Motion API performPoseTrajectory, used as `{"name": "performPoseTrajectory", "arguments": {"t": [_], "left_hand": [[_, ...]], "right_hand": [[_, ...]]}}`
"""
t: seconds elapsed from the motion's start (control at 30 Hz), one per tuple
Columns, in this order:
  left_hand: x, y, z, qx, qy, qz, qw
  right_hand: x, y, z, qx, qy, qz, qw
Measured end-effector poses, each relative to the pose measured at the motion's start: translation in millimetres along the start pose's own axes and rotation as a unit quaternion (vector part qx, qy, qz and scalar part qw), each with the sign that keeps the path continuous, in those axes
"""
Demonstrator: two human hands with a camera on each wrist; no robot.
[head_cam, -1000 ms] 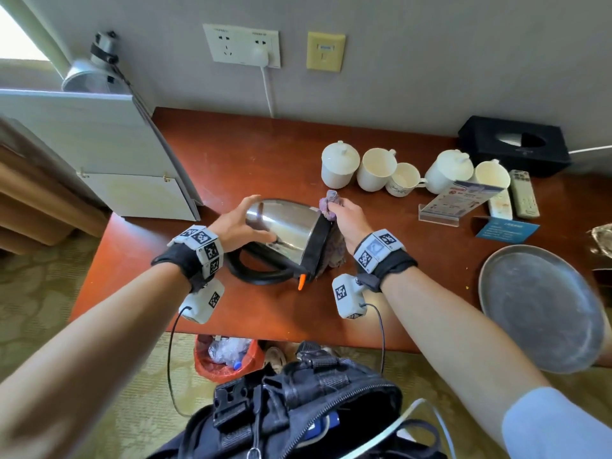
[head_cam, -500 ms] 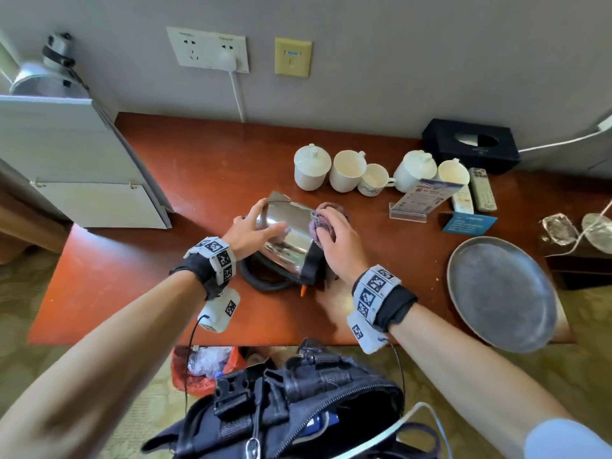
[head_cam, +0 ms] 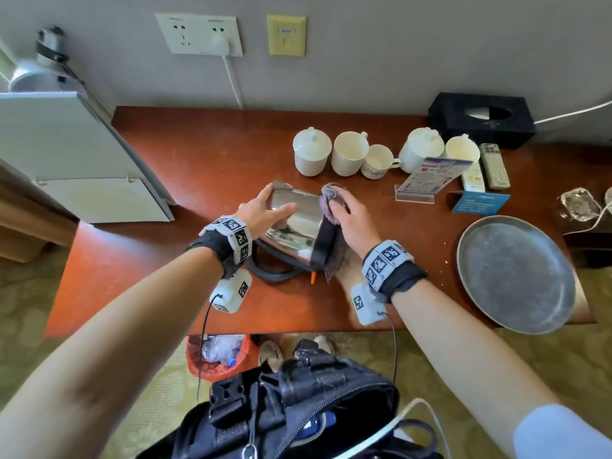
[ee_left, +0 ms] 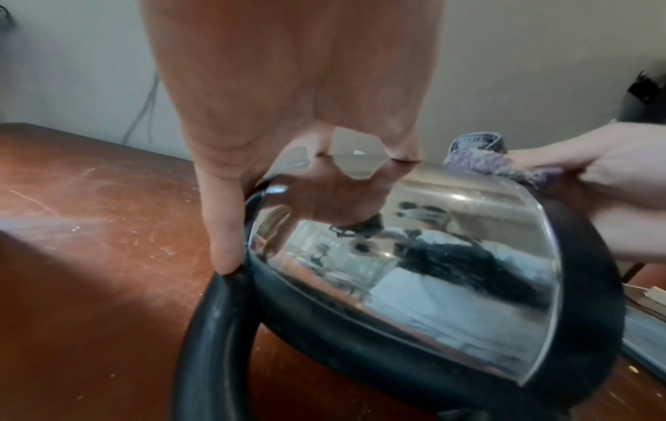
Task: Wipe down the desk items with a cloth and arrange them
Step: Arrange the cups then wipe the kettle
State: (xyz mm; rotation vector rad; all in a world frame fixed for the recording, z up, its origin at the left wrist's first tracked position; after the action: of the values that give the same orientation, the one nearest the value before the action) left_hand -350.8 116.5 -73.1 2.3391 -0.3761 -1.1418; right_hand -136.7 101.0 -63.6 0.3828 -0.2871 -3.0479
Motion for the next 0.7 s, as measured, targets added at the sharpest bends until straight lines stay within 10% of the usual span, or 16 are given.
{"name": "performPoseTrajectory", "arguments": {"t": [0.13, 0.4, 0.7], "left_hand": [[-0.6, -1.9, -0.6, 0.004, 0.015, -0.001, 1.000], [3.9, -8.2, 20.0, 0.022, 0.056, 0.025, 0.998], [5.1, -4.2, 14.5, 0.029, 0.088, 0.047, 0.995]], "right_hand": [[-8.4, -0.6, 1.6, 0.002, -0.062, -0.005, 0.998], [16.3, 56.2, -13.9, -0.189, 0.154, 0.042, 0.969], [-13.6, 10.6, -3.9, 0.058, -0.108, -0.035, 0.992]]}}
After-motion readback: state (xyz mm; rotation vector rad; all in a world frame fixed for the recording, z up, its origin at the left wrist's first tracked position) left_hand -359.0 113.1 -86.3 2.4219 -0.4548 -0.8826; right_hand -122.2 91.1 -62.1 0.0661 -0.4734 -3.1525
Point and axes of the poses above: each hand's wrist, its own y-axis away from the middle knuckle, its own x-axis out of the palm, z = x × y, the point moved 4 cm from there along -y, towards the middle knuckle, and after that the axes turned 6 degrees about -y, right-handed, at the moved point
